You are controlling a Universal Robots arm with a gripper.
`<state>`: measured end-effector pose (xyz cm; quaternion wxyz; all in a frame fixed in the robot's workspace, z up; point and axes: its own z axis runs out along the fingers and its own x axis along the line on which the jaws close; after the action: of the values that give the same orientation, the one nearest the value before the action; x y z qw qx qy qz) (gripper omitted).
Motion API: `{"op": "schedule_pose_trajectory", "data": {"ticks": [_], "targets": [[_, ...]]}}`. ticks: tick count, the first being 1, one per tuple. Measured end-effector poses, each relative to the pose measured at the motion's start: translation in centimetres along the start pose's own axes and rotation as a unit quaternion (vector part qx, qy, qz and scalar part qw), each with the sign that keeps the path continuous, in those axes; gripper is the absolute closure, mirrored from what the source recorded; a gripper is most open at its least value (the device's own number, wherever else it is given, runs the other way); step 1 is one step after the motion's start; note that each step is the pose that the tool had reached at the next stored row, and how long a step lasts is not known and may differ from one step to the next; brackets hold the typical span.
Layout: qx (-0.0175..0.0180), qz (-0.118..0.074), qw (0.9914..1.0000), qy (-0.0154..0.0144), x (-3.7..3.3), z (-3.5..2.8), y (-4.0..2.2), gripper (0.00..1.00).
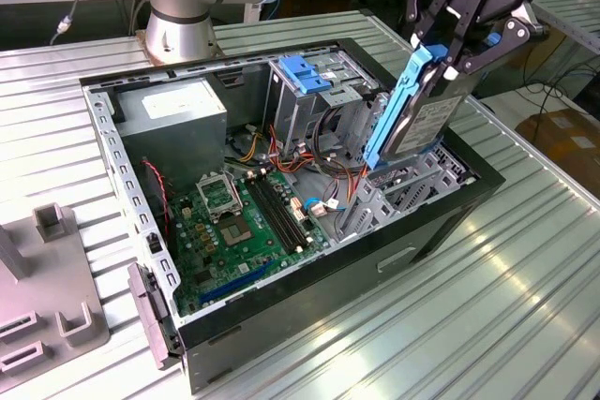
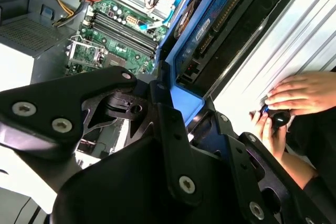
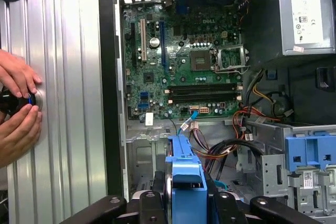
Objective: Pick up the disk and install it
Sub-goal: 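Insert the disk into the insertion slot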
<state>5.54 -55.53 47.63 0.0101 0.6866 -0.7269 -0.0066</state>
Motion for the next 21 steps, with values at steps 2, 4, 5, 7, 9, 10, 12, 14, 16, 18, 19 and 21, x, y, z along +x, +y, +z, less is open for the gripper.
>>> {"op": "schedule_pose_trajectory", "data": {"ticks": [2,4,5,7,9,10,12,14,16,18,19,21], "targets": [[-0.0003,-0.004,0.99999,0.0002,0.05,0.19,-0.22,0.63],[-0.0003,-0.010,0.99995,0.0004,0.16,0.28,-0.39,0.63],[-0.0003,-0.014,0.99990,0.0004,0.24,0.31,-0.44,0.63],[-0.0003,-0.015,0.99988,0.0004,0.42,0.33,-0.61,0.63],[-0.0003,-0.015,0.99988,0.0005,0.76,0.45,-0.72,0.63],[-0.0003,-0.015,0.99988,0.0004,0.79,0.56,-0.77,0.63],[-0.0003,-0.015,0.99989,0.0006,0.84,0.76,-0.81,0.63],[-0.0003,-0.008,0.99997,0.0004,0.86,0.92,-0.90,0.63],[-0.0005,0.000,1.00000,0.0002,0.87,1.01,-0.99,0.63],[-0.0006,0.000,1.00000,0.0002,0.95,1.13,-1.02,0.63],[-0.0007,0.000,1.00000,0.0001,0.98,1.17,-1.02,0.63],[-0.0009,0.000,1.00000,0.0002,1.01,1.28,-1.03,0.63]]}}
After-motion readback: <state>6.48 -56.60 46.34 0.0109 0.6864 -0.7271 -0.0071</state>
